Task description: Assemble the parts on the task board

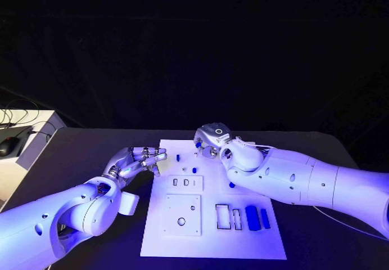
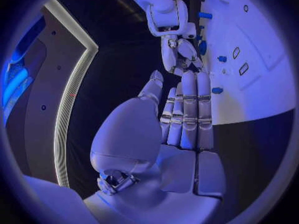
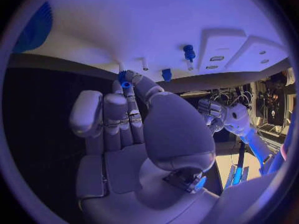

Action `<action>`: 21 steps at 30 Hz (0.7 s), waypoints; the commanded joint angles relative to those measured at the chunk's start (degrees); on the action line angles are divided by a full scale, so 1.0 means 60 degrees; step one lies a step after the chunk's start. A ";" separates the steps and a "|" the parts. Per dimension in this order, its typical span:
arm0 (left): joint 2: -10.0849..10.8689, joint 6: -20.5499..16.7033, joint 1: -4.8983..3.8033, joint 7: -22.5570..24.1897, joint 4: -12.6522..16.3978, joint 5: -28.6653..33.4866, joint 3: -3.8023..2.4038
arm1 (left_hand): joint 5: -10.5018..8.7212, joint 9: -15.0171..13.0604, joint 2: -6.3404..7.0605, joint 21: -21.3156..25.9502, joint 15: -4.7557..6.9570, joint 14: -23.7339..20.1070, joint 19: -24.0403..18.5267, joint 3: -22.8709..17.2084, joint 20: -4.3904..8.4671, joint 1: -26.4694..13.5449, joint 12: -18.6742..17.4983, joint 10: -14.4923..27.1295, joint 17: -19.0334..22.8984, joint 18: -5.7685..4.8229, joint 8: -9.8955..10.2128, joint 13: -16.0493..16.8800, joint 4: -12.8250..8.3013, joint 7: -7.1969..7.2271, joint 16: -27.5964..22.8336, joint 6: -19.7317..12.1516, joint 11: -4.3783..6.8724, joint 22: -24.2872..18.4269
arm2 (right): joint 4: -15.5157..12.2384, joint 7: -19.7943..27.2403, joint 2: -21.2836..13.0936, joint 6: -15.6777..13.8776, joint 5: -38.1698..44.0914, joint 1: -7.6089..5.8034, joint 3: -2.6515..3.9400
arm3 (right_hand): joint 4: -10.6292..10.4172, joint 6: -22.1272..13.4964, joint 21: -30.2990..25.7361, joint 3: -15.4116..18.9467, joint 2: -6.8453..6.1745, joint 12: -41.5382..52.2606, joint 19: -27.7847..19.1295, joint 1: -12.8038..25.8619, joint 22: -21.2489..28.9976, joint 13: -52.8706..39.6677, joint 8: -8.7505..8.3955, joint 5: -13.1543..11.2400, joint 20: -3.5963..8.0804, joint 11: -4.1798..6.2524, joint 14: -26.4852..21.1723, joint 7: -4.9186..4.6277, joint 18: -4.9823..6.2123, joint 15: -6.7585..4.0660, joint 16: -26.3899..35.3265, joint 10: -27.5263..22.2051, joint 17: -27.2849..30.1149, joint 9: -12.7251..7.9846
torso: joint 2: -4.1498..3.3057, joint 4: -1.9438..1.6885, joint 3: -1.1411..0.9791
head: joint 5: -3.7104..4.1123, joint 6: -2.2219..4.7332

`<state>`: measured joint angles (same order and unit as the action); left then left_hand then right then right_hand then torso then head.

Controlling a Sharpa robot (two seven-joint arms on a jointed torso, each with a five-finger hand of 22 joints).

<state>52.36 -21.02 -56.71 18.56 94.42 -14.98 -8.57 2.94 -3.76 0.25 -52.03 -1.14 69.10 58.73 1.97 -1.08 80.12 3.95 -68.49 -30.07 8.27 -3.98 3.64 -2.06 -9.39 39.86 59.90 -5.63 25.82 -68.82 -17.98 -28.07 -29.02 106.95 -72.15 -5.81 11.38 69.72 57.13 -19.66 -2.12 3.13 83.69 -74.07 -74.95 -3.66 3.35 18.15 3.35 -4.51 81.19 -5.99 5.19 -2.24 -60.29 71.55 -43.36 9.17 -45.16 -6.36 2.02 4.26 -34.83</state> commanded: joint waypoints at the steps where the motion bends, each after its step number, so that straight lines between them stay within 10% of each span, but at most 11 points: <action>1: -0.0003 0.0176 0.0004 0.0047 0.0021 0.0007 -0.0007 | -0.0014 -0.0006 -0.0004 -0.0065 -0.0038 -0.0001 -0.0021 0.0015 -0.0057 -0.0081 0.0001 0.0062 0.0013 0.0109 0.0008 -0.0010 -0.0035 -0.0001 -0.0033 -0.0043 -0.0023 -0.0008 | 0.0040 -0.0118 0.0017 0.0050 0.0283 -0.0006 0.0008 | -0.0032 0.0066 -0.0024 -0.0031 0.0200 0.0056 0.0410 -0.0133 -0.1265 -0.0010 0.0054 -0.0011 -0.0021 0.0319 0.0018 0.0016 0.0121 -0.0026 0.0044 0.0361 -0.0003 0.0011 | -0.0006 -0.0004 0.0009 | 0.0003 -0.0010; 21: 0.0007 0.0199 0.0003 0.0036 0.0017 0.0007 -0.0007 | -0.0014 -0.0006 -0.0002 -0.0079 -0.0043 -0.0014 -0.0027 0.0021 -0.0060 -0.0082 0.0001 0.0087 0.0013 0.0110 0.0007 -0.0010 -0.0039 0.0002 -0.0048 -0.0052 -0.0028 -0.0026 | 0.0195 -0.0113 0.0138 0.0124 0.0422 -0.0005 0.0007 | -0.0088 0.0053 -0.0078 0.0010 0.0184 0.0055 0.0406 -0.0120 -0.1258 -0.0008 0.0052 -0.0068 -0.0024 0.0314 0.0006 0.0020 0.0121 -0.0021 0.0070 0.0335 0.0008 0.0006 | -0.0050 -0.0010 0.0025 | -0.0042 -0.0030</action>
<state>52.44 -20.98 -56.72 18.53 94.40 -14.98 -8.58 2.94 -3.76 0.25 -52.30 -1.14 69.10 58.73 1.97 -1.08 80.13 3.95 -68.28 -30.09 7.90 -3.98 3.64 -2.06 -9.39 39.87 59.90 -5.85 25.71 -67.76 -18.64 -27.41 -28.86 108.61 -72.14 -5.82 11.12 69.71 56.88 -19.58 -2.12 3.30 83.69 -74.07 -74.93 -3.67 3.47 17.81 3.35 -4.50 81.21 -5.81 5.18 -2.22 -60.07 71.54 -43.35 9.15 -45.41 -6.40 2.13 4.08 -34.90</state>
